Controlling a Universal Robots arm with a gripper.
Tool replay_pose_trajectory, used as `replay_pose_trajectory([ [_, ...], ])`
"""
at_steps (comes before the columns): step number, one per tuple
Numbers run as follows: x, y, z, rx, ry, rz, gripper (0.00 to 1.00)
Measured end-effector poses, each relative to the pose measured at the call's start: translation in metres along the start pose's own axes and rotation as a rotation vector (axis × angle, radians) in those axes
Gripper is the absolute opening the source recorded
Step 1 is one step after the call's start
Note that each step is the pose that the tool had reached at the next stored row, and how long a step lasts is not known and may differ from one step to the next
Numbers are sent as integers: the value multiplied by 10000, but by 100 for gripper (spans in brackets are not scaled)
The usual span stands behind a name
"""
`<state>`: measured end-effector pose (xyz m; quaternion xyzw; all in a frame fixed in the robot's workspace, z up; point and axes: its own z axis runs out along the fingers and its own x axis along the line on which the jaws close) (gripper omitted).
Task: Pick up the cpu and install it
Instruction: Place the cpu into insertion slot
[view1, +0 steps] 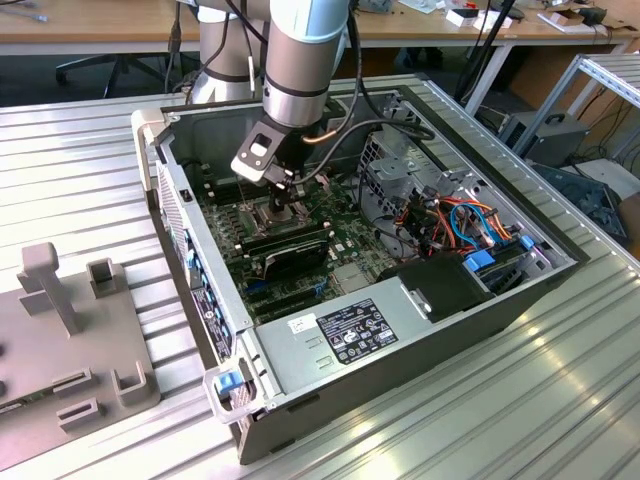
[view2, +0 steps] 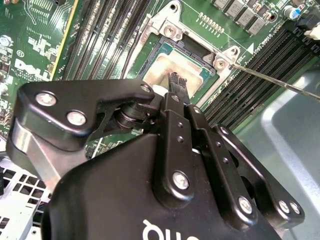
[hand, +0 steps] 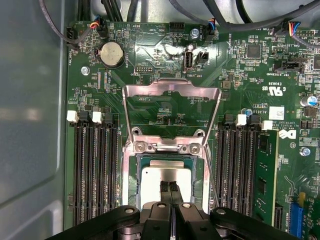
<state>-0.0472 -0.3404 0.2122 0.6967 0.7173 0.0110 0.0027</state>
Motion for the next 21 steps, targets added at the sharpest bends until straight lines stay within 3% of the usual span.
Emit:
replay_pose_trajectory([
  [21, -2, 16, 62, 2, -4, 0, 11],
])
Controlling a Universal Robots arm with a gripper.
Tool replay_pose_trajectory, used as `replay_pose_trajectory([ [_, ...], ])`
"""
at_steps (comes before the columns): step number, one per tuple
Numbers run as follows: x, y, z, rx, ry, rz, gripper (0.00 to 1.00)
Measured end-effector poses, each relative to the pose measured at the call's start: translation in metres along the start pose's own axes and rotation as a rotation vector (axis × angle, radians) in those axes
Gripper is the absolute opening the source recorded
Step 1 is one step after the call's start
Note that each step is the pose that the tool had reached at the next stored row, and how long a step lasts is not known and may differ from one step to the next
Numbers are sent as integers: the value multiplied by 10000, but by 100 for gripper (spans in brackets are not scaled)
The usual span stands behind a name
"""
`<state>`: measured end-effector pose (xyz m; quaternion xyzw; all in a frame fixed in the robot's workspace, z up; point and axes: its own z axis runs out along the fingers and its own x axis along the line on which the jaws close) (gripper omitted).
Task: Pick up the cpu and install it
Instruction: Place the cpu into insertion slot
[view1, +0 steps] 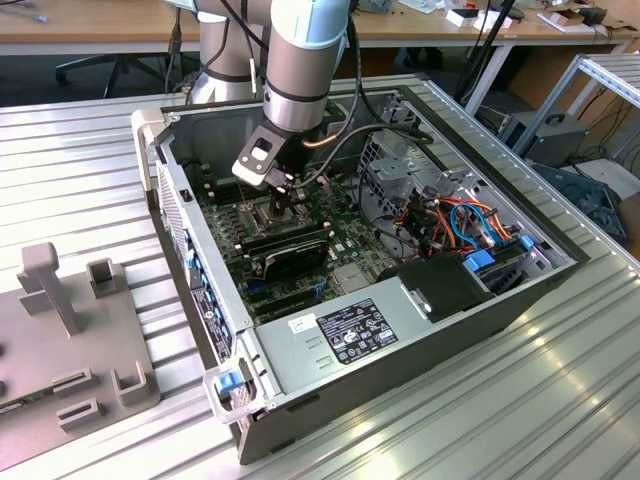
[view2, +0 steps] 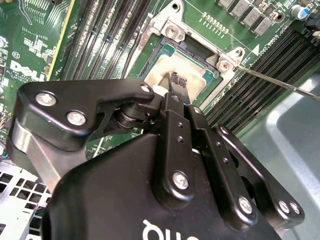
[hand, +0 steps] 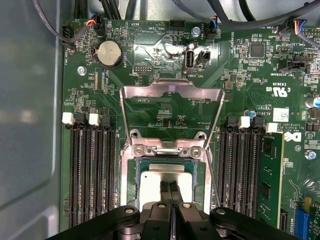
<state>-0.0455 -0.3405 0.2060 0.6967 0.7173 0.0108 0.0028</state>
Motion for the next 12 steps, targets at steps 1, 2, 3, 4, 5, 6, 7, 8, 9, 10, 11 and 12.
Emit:
replay_pose_trajectory([
  [1, 0, 0, 0, 0, 0, 0, 11],
  [2, 0, 0, 1, -1, 1, 0, 11],
  [3, 1, 0, 2, -1, 3, 0, 11],
  [4, 1, 0, 2, -2, 3, 1, 11],
  [5, 0, 0, 5, -1, 2, 0, 11],
  [6, 0, 0, 13, 1, -1, 0, 11],
  [7, -1, 0, 15, 1, -1, 0, 11],
  [8, 0, 0, 17, -1, 0, 1, 11],
  [9, 0, 0, 18, -1, 1, 1, 11],
  [10, 0, 0, 18, -1, 1, 0, 11],
  [11, 0, 0, 23, -1, 1, 0, 11],
  [12, 0, -1, 24, 0, 0, 0, 11],
])
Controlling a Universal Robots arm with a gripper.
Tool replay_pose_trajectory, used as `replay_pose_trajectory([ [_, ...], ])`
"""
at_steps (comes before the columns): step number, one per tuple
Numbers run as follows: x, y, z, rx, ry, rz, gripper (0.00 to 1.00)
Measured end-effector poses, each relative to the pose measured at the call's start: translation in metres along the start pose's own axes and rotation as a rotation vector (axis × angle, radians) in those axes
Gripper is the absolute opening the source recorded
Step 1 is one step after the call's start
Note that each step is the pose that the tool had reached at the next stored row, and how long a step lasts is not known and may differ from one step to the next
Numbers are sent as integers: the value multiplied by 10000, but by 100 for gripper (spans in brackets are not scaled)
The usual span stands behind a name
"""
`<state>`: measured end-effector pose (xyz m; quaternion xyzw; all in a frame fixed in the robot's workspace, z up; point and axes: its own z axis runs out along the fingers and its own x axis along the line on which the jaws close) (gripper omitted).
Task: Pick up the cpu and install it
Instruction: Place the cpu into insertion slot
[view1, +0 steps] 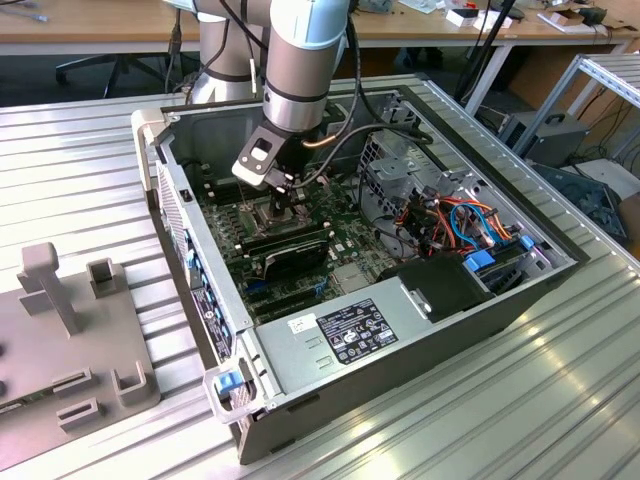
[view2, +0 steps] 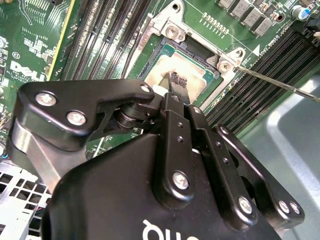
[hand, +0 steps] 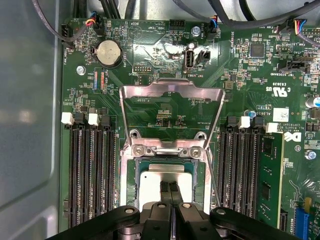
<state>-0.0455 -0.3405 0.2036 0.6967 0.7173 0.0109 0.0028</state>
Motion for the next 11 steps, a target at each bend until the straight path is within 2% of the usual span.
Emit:
replay_pose_trajectory([
  [4, 1, 1, -5, -4, 6, 0, 11],
  [6, 6, 4, -33, -20, 33, 1, 11],
  [7, 2, 2, -69, -5, 8, 1, 11],
  [11, 2, 4, -164, -2, 0, 0, 11],
])
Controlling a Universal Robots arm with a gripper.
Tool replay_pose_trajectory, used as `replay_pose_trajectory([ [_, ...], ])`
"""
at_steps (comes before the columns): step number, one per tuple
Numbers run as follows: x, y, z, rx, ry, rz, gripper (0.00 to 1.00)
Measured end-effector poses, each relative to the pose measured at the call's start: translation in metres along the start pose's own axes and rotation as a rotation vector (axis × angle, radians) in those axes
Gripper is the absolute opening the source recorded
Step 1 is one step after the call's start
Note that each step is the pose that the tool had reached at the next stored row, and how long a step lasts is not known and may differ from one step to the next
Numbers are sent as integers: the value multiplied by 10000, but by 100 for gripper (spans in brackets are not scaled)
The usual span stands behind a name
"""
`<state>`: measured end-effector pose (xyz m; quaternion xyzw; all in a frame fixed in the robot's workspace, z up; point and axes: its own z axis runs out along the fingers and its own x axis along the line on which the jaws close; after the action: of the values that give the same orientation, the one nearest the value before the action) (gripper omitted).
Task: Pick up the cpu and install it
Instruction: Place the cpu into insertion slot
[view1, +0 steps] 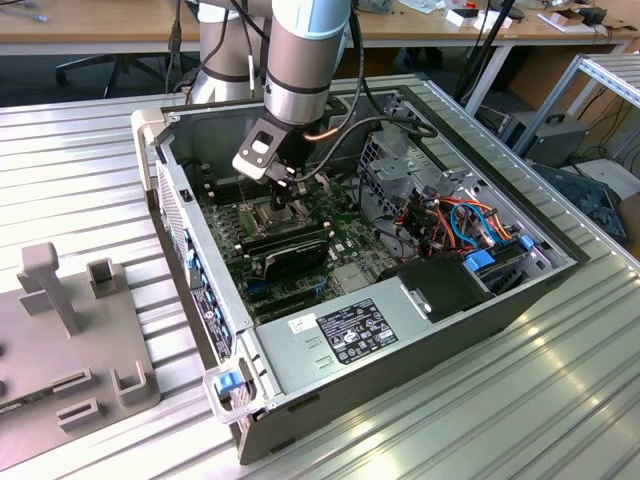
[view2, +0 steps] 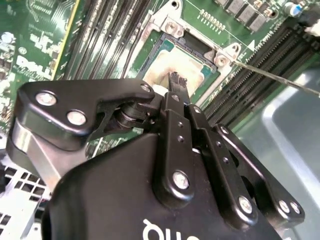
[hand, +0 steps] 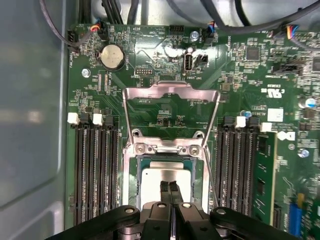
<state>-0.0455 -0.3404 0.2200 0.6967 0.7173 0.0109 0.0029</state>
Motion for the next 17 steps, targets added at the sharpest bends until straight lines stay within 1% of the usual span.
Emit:
replay_pose_trajectory([
  [3, 1, 1, -72, 0, -2, 0, 11],
  [5, 1, 3, -147, 0, -4, 0, 11],
  [6, 2, 3, -156, 0, -3, 0, 11],
  [12, 2, 3, -161, -1, -3, 0, 11],
  [17, 2, 4, -221, 0, -5, 0, 11],
])
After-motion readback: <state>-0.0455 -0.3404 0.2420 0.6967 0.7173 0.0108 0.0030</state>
